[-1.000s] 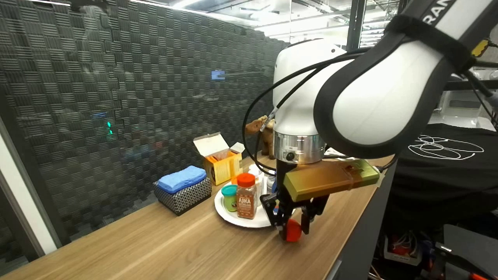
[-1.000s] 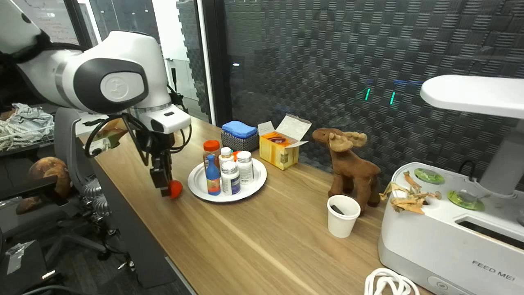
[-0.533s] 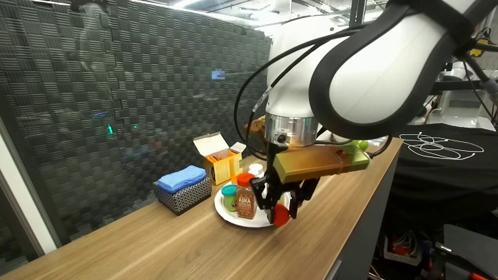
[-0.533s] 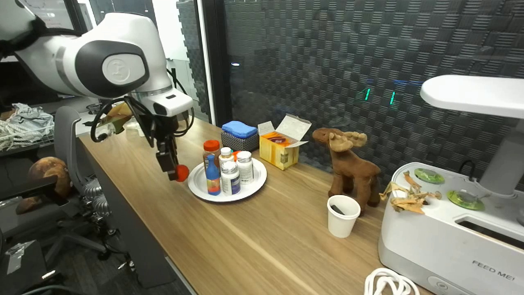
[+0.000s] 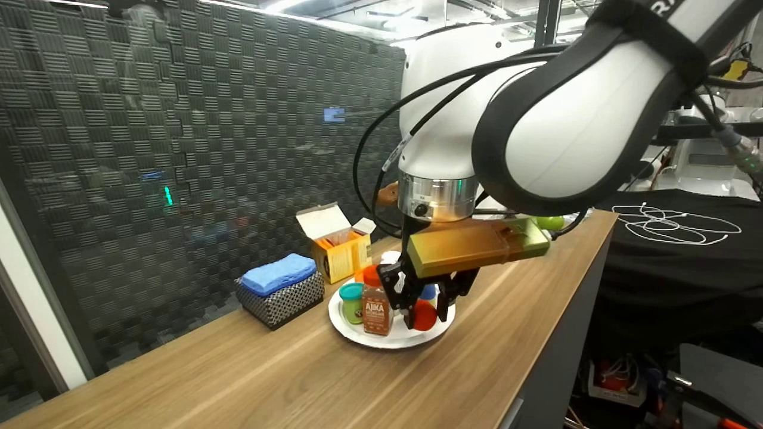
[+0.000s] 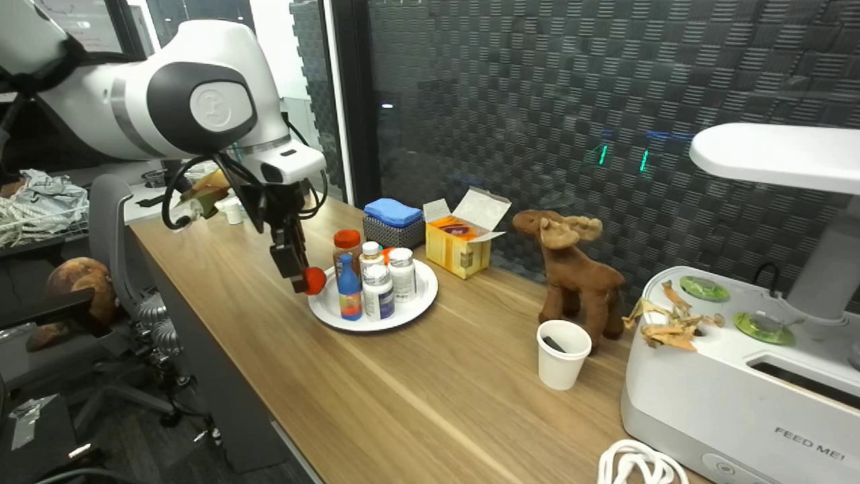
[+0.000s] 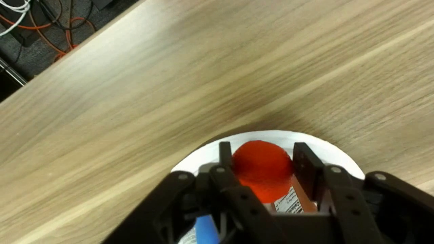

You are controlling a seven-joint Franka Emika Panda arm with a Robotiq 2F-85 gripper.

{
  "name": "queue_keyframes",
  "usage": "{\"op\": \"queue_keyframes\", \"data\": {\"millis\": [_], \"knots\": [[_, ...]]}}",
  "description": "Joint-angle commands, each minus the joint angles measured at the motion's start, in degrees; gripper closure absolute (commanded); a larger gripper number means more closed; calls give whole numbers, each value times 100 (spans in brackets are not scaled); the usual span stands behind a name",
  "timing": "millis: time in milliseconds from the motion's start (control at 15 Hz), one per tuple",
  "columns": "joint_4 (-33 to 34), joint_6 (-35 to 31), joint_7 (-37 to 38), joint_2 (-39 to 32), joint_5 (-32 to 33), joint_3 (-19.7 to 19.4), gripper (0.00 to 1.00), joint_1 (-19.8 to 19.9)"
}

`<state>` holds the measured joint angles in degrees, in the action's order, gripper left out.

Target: Put the bottles on the tray

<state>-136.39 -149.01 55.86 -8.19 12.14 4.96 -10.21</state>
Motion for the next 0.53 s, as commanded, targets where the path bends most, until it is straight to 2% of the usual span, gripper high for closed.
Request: {"op": "queue_keyframes", "data": {"millis": [0, 333, 400, 467], "knots": [[303, -28, 340, -243, 300, -138, 76, -112], [493, -36, 340, -493, 252, -194, 76, -169], [514, -25, 322, -514, 244, -200, 26, -188], [525, -21, 307, -529, 235, -207, 26, -205]]}}
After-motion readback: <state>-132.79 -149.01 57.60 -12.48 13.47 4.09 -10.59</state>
